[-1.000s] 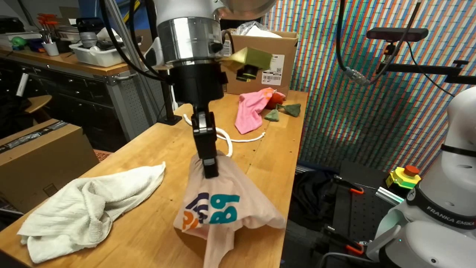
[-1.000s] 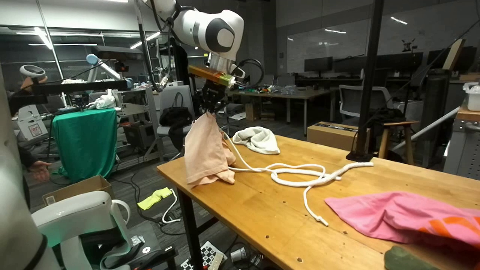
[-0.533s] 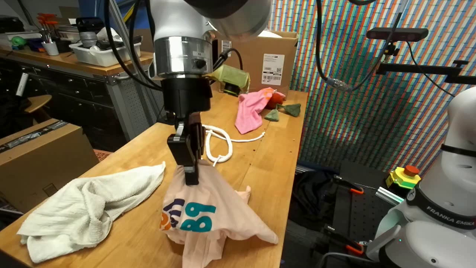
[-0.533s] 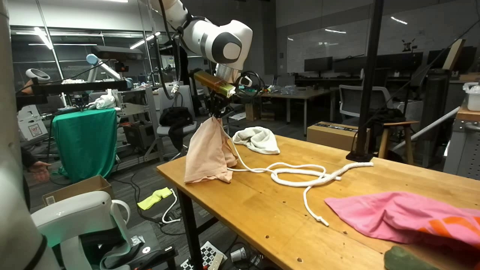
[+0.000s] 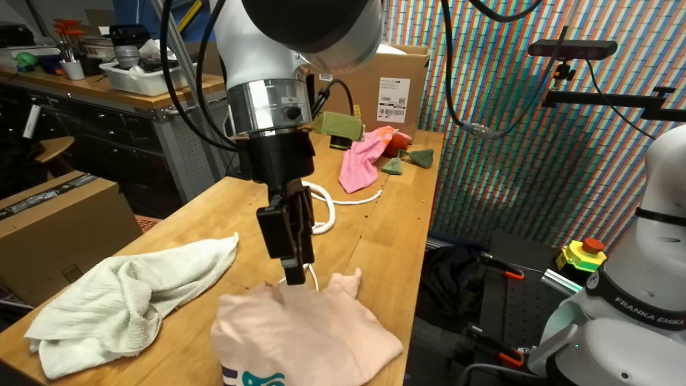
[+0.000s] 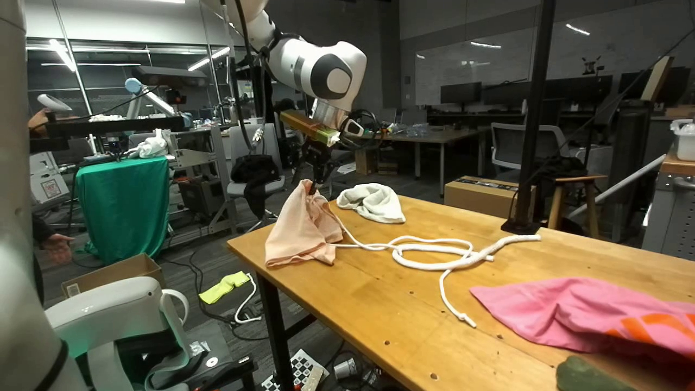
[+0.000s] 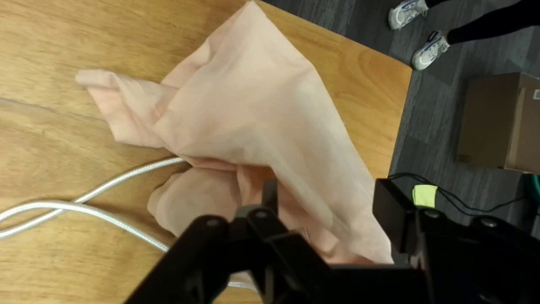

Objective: Spread and clothes on the table

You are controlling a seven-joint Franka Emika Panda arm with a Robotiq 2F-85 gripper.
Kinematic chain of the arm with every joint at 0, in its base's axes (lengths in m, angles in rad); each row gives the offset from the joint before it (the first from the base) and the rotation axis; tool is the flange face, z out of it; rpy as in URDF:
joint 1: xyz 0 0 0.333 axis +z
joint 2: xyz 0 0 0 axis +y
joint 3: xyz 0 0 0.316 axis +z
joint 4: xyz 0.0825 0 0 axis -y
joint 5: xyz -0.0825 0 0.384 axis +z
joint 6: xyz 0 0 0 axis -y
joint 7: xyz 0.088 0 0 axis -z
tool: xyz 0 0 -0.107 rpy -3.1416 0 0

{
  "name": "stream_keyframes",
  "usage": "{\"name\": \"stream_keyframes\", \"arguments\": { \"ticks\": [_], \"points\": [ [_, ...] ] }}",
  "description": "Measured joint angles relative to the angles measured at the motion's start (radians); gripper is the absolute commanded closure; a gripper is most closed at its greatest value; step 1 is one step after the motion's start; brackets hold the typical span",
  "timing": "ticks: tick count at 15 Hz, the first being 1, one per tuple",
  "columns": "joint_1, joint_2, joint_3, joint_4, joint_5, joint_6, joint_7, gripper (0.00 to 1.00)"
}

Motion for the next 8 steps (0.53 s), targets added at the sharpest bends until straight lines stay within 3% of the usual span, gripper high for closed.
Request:
{"name": "stream_keyframes", "arguments": {
  "ticks": [2, 8],
  "points": [
    [0.0, 0.0, -0.002, 0.013, -0.052, -0.02, 0.016, 0.0],
    [-0.001, -0.001, -0.049, 0.035, -0.277, -0.013, 0.058, 0.0]
  ]
}}
